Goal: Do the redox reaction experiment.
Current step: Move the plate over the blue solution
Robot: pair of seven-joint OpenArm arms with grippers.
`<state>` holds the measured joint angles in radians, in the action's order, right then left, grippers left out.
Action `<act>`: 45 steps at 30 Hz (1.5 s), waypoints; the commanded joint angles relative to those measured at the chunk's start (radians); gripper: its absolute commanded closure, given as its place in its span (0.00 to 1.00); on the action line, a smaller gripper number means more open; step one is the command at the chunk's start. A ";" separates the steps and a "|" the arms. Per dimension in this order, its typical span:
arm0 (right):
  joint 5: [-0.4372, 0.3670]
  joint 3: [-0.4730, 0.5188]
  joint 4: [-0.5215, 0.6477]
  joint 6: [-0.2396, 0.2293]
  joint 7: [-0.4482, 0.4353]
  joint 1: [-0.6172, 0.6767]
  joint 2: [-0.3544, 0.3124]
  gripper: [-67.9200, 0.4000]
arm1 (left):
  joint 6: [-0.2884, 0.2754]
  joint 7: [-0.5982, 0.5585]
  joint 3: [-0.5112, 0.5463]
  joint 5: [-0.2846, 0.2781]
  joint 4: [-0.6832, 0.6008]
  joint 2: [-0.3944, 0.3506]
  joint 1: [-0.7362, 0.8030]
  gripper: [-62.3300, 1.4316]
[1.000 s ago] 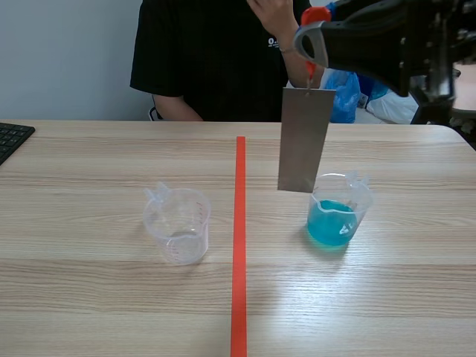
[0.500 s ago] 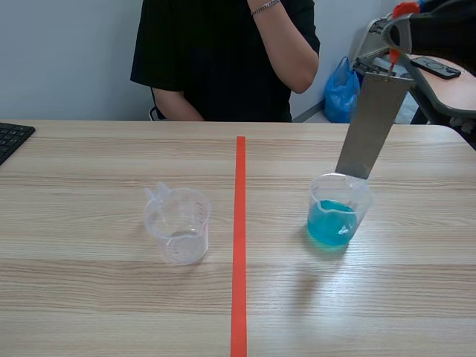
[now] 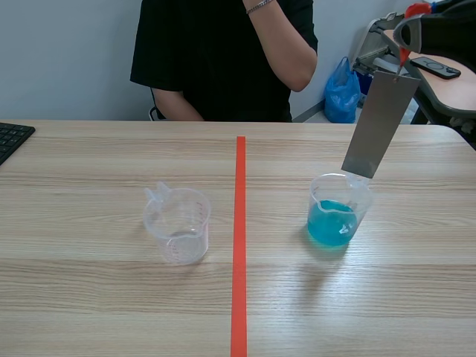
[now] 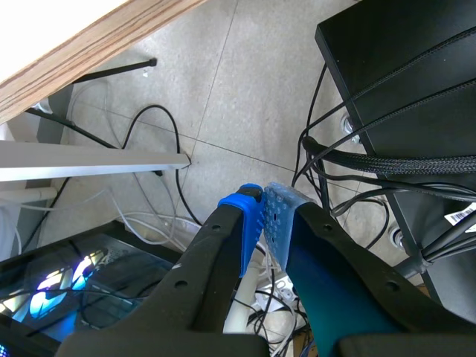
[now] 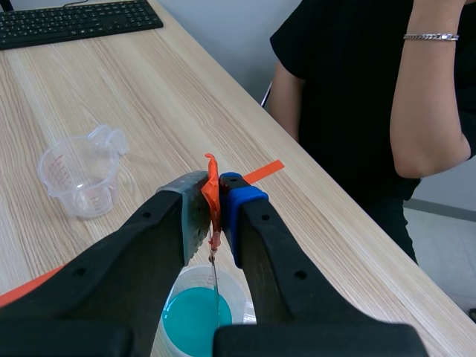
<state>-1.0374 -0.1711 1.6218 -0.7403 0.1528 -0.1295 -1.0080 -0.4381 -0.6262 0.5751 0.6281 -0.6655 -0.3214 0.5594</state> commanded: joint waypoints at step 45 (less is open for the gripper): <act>-0.010 0.015 0.008 -0.005 -0.018 -0.020 0.025 0.97 | -0.258 -0.211 -0.283 -0.407 -0.163 -0.420 -0.373 0.92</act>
<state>-1.0367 -0.1711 1.6222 -0.7399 0.1574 -0.1295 -0.9699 -0.6945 -0.8318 0.2855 0.2344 -0.8253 -0.7460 0.2073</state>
